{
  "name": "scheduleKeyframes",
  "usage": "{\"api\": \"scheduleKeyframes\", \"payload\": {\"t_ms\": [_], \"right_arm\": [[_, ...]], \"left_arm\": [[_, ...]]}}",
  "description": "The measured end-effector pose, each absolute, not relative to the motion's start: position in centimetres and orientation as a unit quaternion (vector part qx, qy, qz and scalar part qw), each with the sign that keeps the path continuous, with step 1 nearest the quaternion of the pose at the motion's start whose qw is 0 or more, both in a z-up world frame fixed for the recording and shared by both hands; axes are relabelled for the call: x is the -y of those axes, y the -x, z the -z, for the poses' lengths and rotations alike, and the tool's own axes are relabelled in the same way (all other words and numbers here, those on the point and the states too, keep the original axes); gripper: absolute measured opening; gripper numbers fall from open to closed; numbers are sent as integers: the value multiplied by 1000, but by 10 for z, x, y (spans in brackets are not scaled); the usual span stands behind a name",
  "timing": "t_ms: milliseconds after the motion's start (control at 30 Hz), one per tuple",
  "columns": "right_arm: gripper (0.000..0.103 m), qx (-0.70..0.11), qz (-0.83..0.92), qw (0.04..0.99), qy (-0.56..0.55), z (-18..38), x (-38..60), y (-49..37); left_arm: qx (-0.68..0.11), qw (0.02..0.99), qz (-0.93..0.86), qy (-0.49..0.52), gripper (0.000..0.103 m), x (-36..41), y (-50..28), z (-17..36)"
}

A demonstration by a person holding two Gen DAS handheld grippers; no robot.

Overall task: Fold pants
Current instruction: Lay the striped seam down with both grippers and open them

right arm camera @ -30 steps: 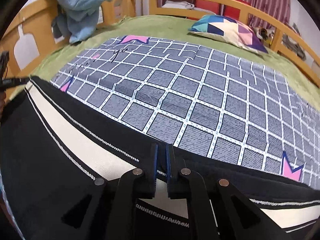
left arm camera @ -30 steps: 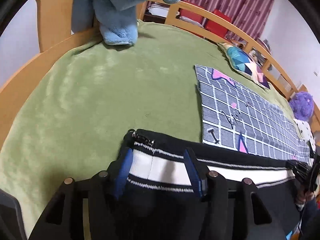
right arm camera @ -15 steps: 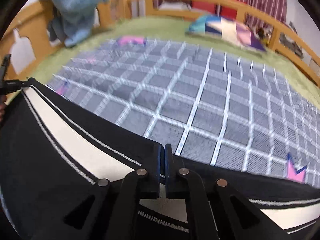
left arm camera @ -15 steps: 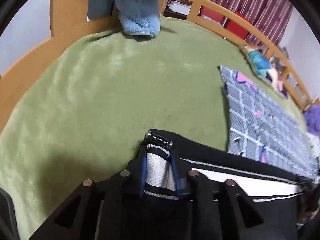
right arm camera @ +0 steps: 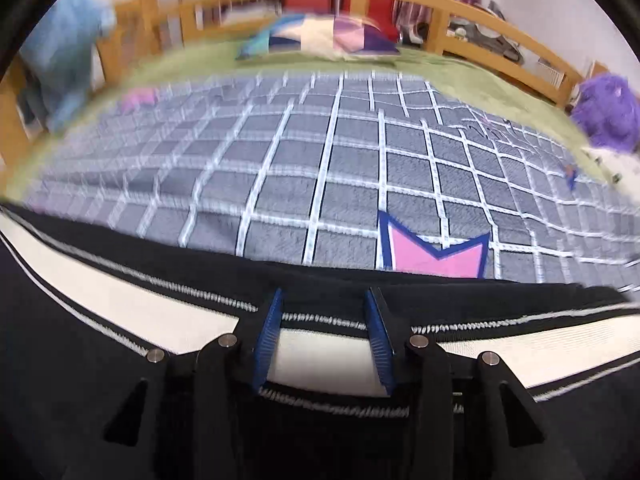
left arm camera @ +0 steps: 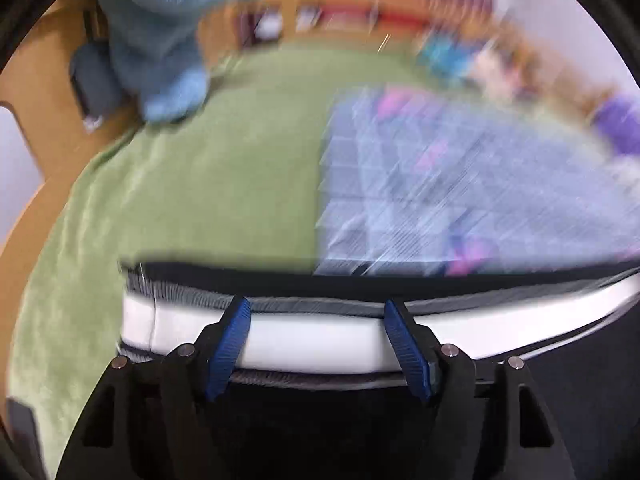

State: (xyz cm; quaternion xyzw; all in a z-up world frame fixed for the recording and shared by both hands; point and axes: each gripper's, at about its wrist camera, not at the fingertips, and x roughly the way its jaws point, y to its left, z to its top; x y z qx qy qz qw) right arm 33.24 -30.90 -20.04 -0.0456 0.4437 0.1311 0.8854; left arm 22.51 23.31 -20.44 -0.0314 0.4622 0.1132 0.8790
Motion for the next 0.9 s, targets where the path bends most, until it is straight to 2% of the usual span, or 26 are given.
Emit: {"api": "scheduleKeyframes", "payload": {"t_ms": [67,133,200,267,300,400,467,533,600,700,767,833,900], "right_arm": [[32,-450,-126,884,16,196,324,-338],[30,-453,-121,883,18,190,329,-335],[29,-442,-92,891,44,175,330,-322],[46,-419,-106,901,41,161,331,-301],[49,-419,-106,901,44,164,330,-293],[49,-456,-81,882,82,196,333,-289],[47,-458,-78,883,61,190,339,-284],[41,-461,-71,884,35,175,345,-276],[41,-451,-79,889,3,160,345,-262],[47,-432,-96,896,-20,139,335,-224],[56,-430,-108,896,-22,130,328,-203],[56,-432,-115,894,-29,120,322,-181],[56,-435,-123,892,-22,114,316,-163]], "left_arm": [[-445,886,-103,81,70,-248,-217,196],[-452,880,-120,86,67,-253,-213,183],[-444,886,-101,84,69,-246,-203,171],[-444,889,-83,72,71,-235,-191,170],[-448,889,-80,59,72,-230,-185,175],[-467,879,-97,18,76,-225,-177,205],[-477,871,-110,41,72,-227,-170,193],[-477,871,-93,70,72,-218,-156,174],[-450,888,-52,79,74,-195,-133,156],[-448,893,-2,51,74,-146,-101,157],[-466,884,-9,23,74,-128,-91,172],[-478,877,-34,-14,76,-122,-79,192],[-456,888,-53,-13,76,-139,-63,190]]}}
